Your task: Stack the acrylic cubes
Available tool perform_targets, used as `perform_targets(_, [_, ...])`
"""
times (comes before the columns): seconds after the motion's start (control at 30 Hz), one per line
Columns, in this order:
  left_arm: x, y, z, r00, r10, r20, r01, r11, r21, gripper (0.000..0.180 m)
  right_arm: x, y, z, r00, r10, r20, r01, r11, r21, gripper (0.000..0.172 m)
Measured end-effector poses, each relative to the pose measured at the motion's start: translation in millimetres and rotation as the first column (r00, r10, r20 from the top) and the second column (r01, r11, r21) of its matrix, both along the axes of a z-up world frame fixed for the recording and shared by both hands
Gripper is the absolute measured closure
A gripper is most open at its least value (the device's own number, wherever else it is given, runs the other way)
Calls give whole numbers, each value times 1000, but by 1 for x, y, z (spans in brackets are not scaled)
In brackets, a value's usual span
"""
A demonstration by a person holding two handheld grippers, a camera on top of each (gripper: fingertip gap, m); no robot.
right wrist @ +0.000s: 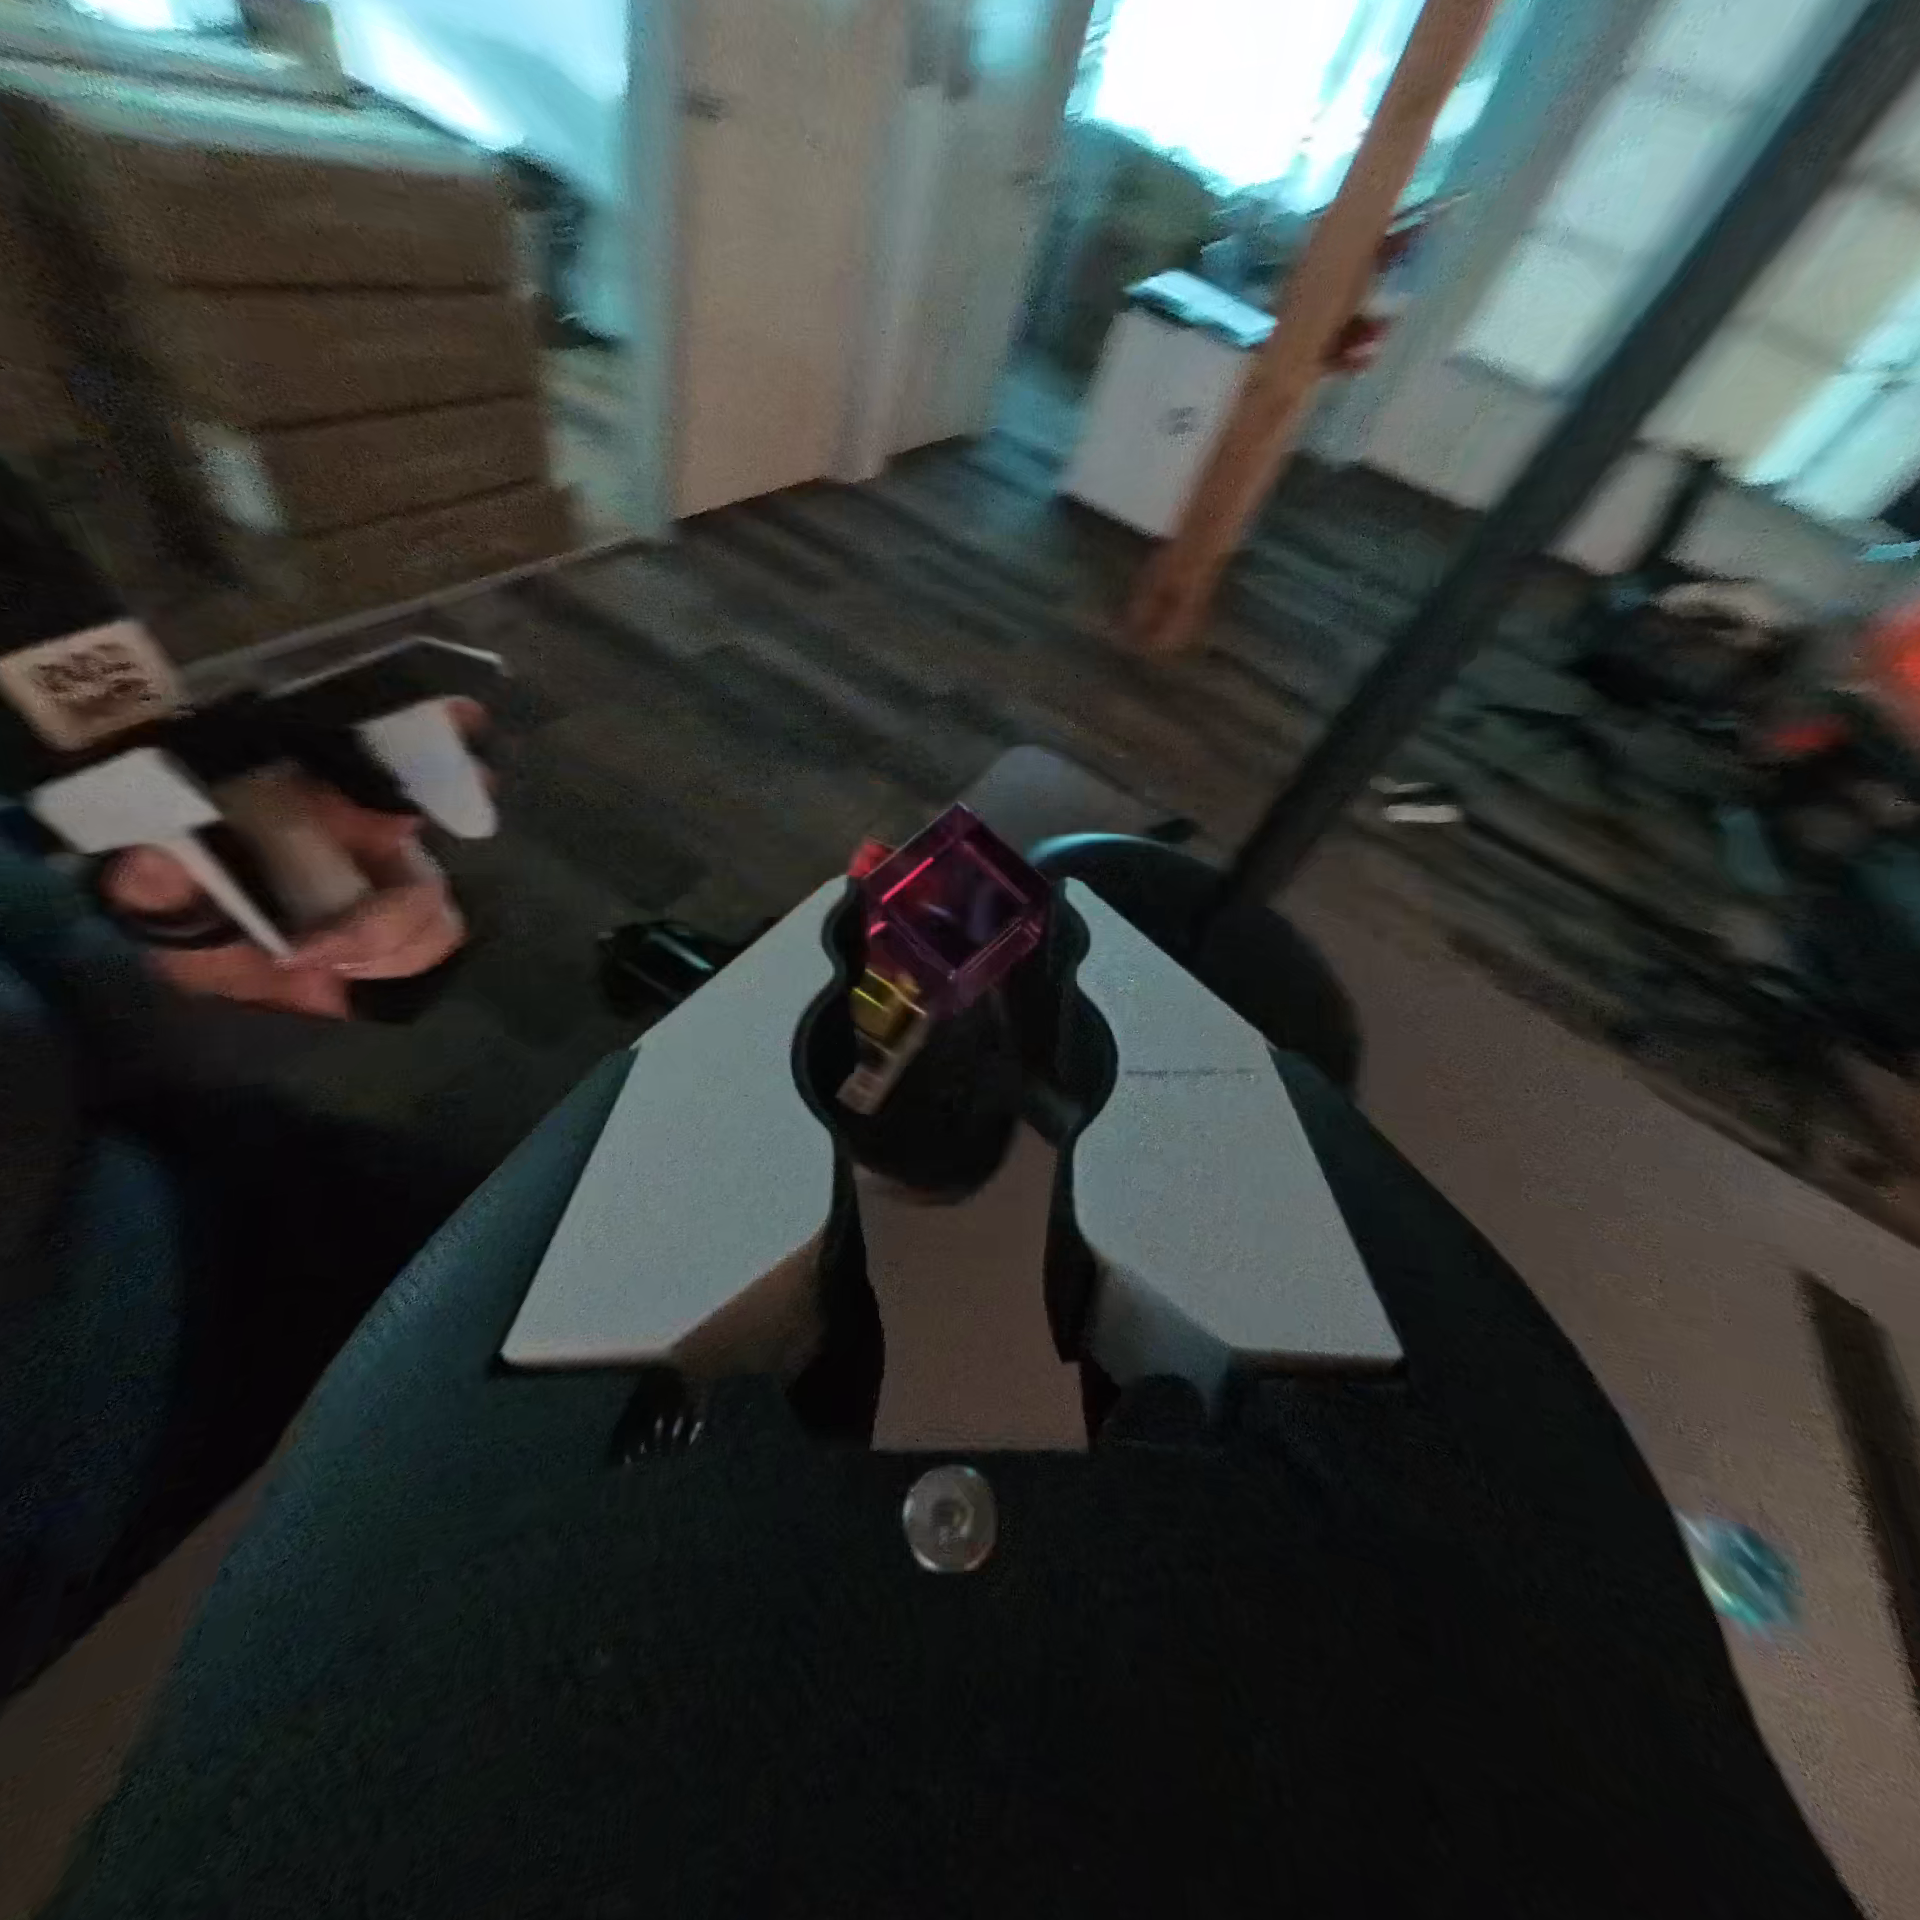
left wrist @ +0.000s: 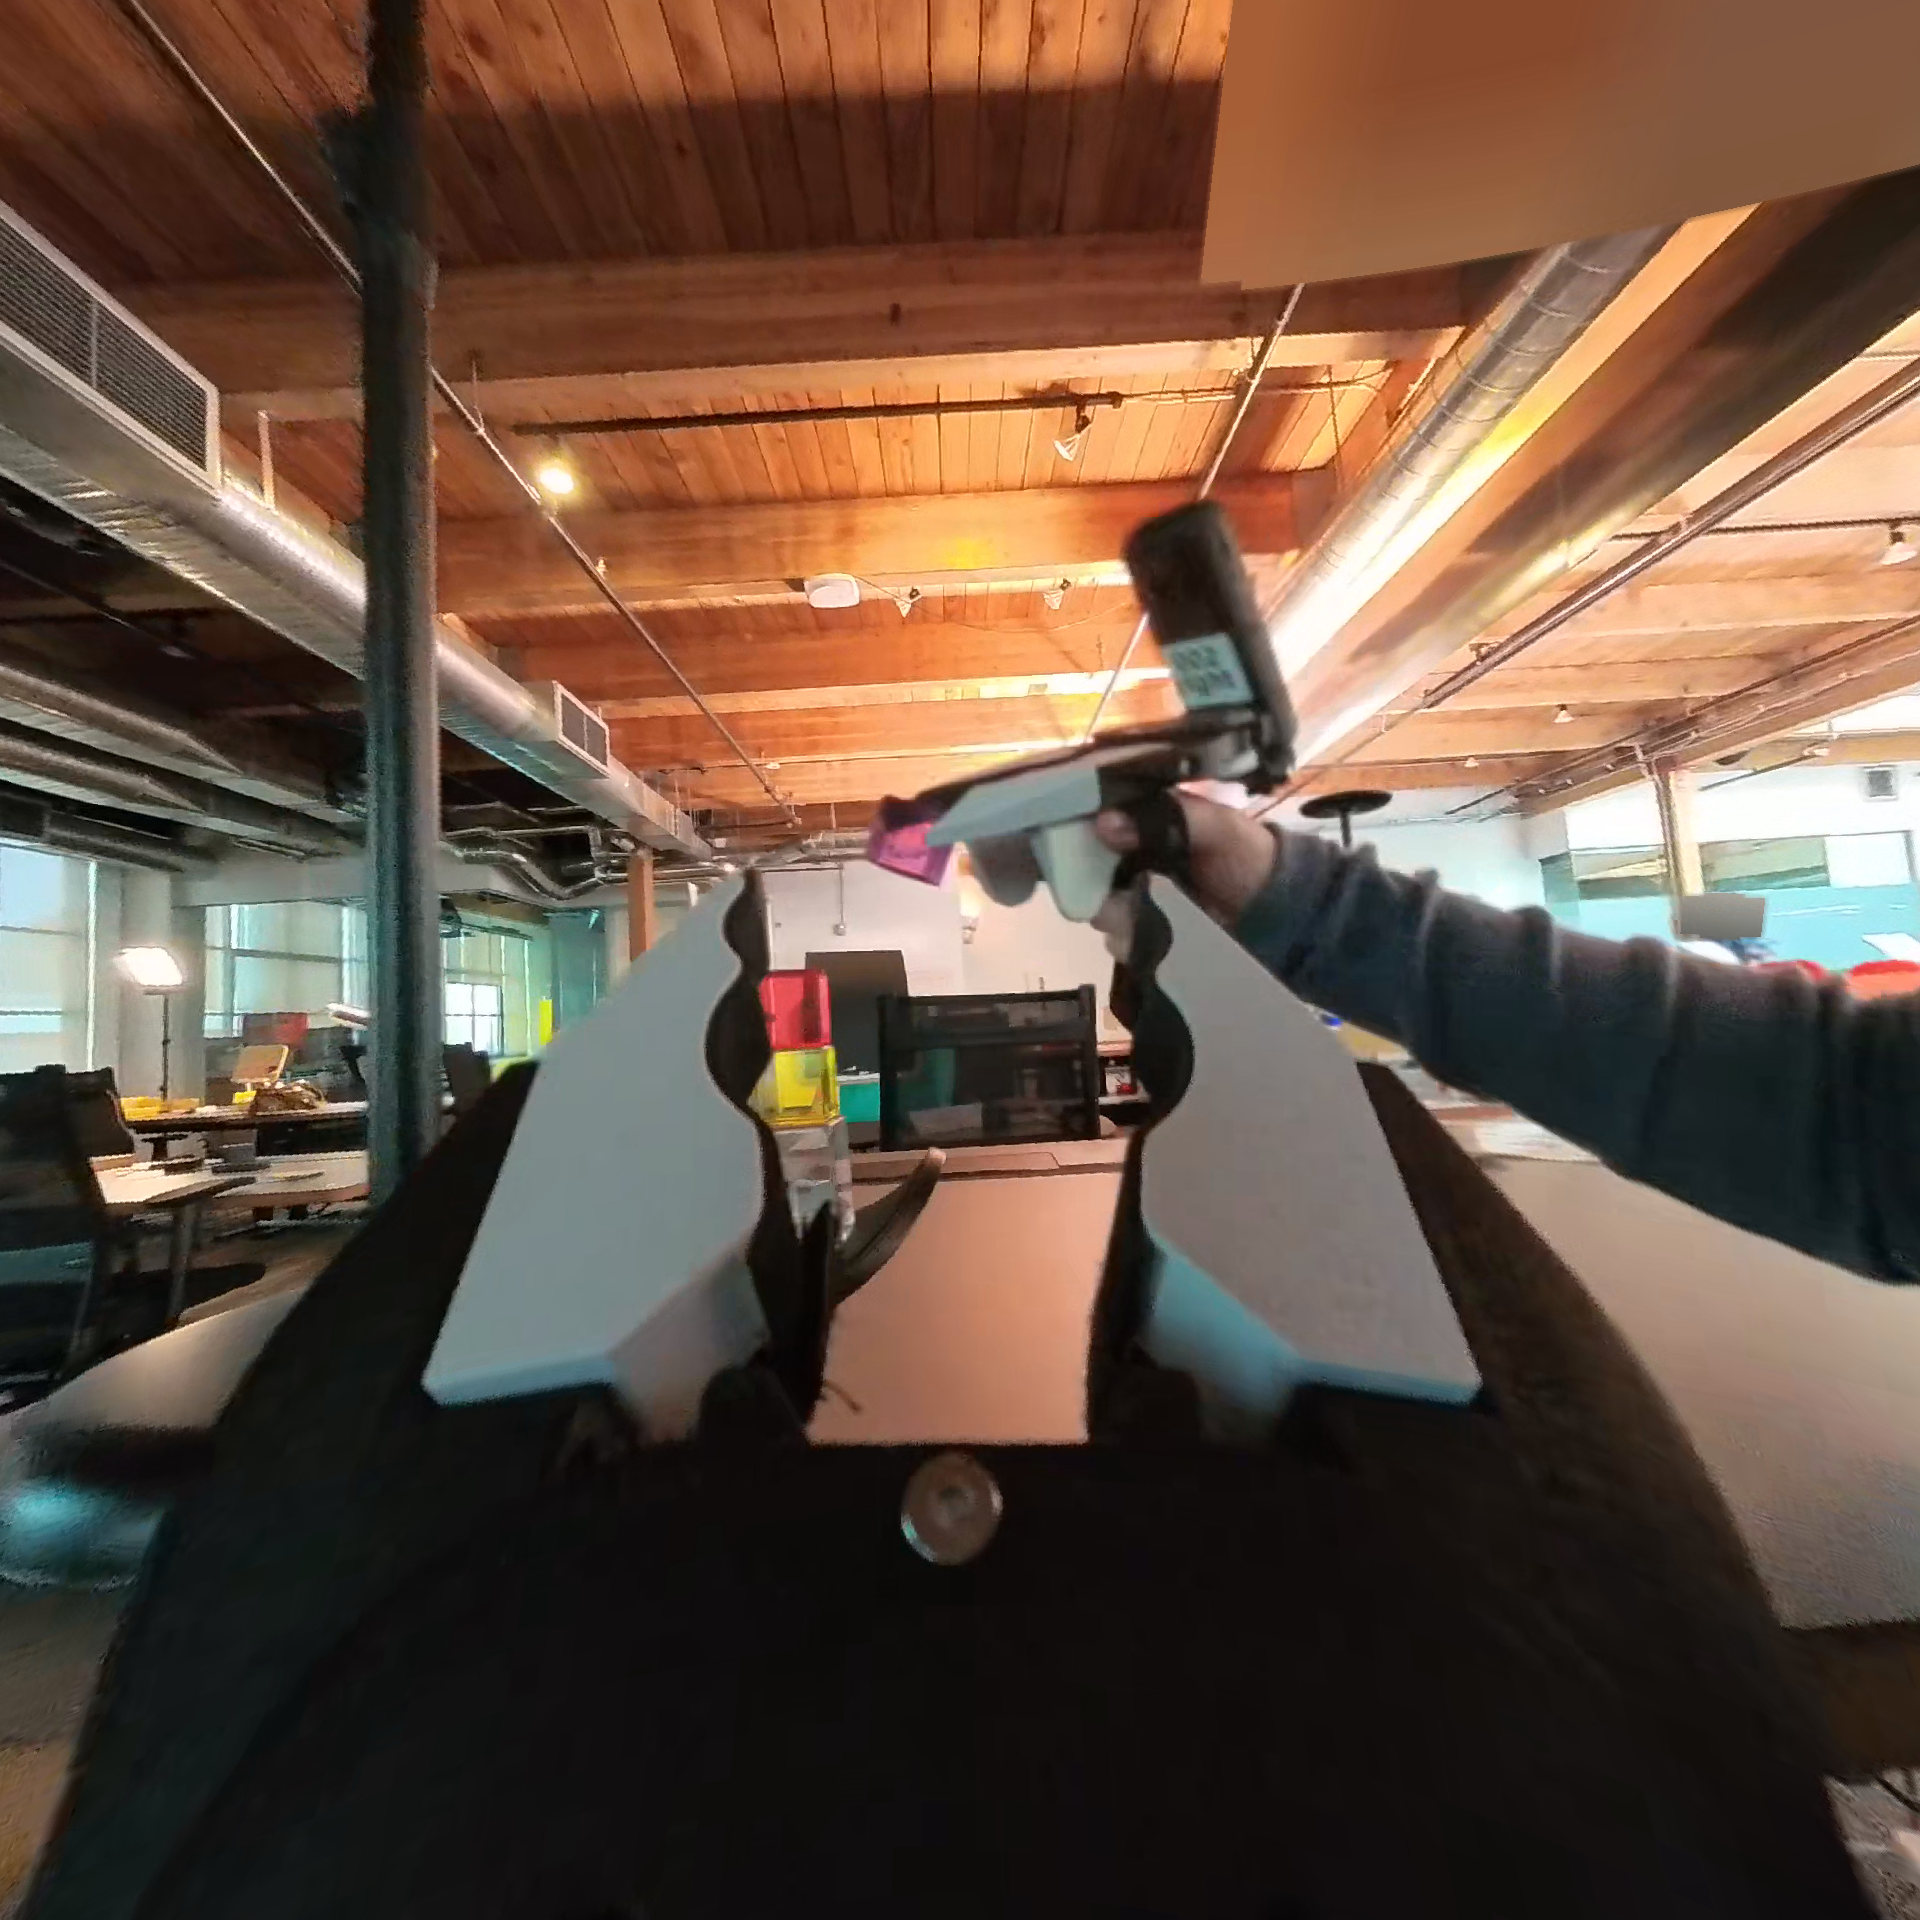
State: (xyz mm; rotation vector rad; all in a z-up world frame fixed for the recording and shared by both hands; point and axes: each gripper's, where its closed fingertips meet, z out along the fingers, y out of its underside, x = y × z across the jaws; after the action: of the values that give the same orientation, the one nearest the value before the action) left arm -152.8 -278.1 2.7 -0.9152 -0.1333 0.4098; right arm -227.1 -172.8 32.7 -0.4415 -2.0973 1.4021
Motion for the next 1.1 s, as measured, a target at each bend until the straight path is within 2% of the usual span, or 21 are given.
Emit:
perform_targets(0.1, [-1,-6,0,1000,8,2,-8,1000,11,112,-11,-31,-9,986,99,137,-115,987,113,139])
perform_targets(0.27, [-4,-16,0,1000,23,11,-23,999,29,112,-24,-49,-25,957,123,264,-182,961,208,139])
perform_targets(0.5, [-8,-23,-1,999,31,22,-31,998,45,110,-27,-45,-27,942,124,312,-186,966,178,139])
perform_targets(1.1, [-11,-11,-11,998,13,55,-14,1000,12,107,-30,-41,-37,924,138,356,-196,972,132,139])
